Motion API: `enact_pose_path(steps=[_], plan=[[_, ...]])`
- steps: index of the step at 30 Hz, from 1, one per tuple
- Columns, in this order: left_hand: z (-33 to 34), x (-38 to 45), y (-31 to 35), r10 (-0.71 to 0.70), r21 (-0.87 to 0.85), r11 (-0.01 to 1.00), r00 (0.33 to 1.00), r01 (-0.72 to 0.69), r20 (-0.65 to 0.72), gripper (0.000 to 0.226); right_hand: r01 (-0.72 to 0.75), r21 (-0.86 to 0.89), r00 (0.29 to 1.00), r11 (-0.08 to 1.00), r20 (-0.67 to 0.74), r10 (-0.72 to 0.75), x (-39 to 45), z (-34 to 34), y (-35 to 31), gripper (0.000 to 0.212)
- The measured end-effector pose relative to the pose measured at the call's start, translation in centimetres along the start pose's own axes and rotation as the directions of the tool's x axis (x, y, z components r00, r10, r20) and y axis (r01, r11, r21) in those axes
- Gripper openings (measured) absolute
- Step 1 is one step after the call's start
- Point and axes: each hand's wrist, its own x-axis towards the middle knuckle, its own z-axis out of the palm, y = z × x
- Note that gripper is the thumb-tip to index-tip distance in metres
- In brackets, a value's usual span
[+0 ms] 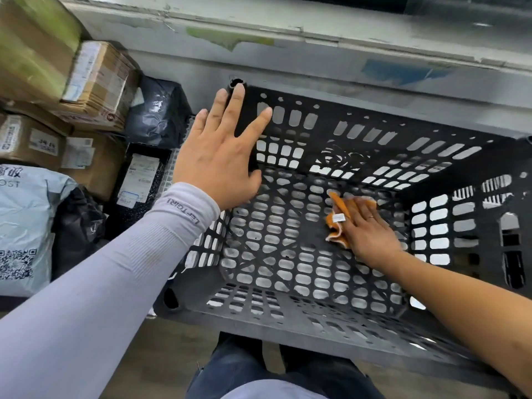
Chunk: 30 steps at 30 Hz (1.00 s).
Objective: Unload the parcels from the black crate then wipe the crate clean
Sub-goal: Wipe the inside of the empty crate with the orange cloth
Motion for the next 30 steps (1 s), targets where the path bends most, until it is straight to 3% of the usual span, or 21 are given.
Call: enact_pose_path(steps=[5, 10, 16, 19, 23, 30], plan=[[0.0, 0.0, -0.1, 0.001, -0.004, 1.000, 1.000, -0.001, -0.006, 0.093, -0.180, 0.138, 0.982, 0.974, -0.025, 0.185, 0.3, 0.4, 1.0, 0.068], [0.1, 0.0, -0.2, 0.004, -0.012, 1.000, 1.000, -0.004, 0.008, 0.092, -0.196, 0.296, 0.973, 0.935, -0.060, 0.223, 2.8, 1.1, -4.8, 0.066], [0.2, 0.0, -0.2, 0.002, -0.052, 0.999, 1.000, -0.002, -0.006, 0.091, -0.059, 0.232, 0.982, 0.971, -0.161, 0.098, 6.7, 1.9, -11.0, 0.065], [0.1, 0.0, -0.2, -0.001, -0.079, 0.997, 1.000, 0.001, -0.005, 0.091, -0.047, 0.194, 0.993, 0.980, -0.101, 0.067, 8.8, 1.7, -13.9, 0.066], [0.0, 0.0, -0.2, -0.015, -0.095, 0.995, 1.000, 0.017, 0.014, 0.091, 0.182, 0.096, 0.983, 0.979, -0.008, -0.182, 11.5, 1.2, -17.3, 0.066], [0.1, 0.0, -0.1, -0.023, -0.104, 0.994, 1.000, 0.024, 0.016, 0.088, 0.140, 0.011, 0.990, 0.990, -0.027, -0.140, 12.5, 0.6, -17.5, 0.067]])
